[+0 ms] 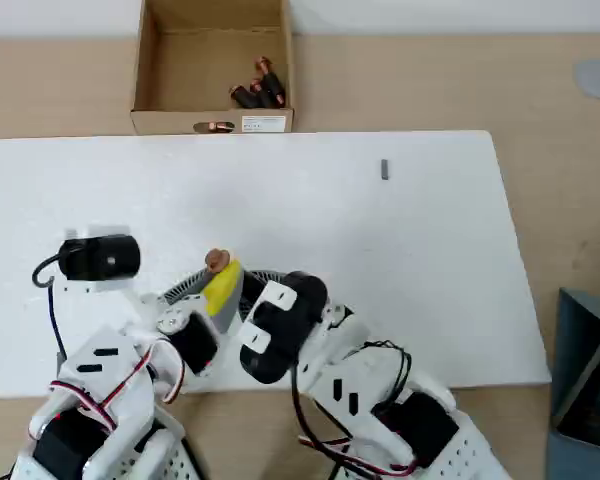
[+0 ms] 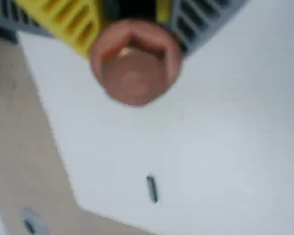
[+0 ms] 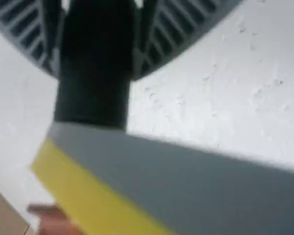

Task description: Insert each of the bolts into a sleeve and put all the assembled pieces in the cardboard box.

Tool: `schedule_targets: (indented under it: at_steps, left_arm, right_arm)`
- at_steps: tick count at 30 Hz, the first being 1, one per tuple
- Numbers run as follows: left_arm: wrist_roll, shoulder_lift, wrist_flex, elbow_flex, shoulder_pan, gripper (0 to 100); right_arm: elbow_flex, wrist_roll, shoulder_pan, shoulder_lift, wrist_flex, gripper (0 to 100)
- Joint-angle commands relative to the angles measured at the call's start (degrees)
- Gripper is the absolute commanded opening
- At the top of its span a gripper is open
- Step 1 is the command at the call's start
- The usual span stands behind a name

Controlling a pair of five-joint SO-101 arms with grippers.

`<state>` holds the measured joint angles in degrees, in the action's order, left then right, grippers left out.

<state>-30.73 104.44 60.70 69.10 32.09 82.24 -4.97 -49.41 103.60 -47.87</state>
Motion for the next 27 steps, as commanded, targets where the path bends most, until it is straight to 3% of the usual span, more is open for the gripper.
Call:
schedule_targets:
  at_steps: [1,7,15,27]
  left_arm:
    - [0.26,0.04,1.41,-1.93,3.69,2]
    - [2.99,-0.13,5.19,-2.11,3.52,19]
    - [3.16,-0.31,7.03,-4.04,3.52,20]
    - [15.12,-0.13,6.86,-4.57,-6.15,20]
  right_arm:
    - [-0.31,-0.35,1.19,6.64,2.02,0.9]
    - [-0.31,-0.35,1.19,6.64,2.02,0.9]
    - [-0.22,-0.35,1.19,6.46,2.02,0.9]
    - [1.19,-0.35,1.19,6.73,2.02,0.9]
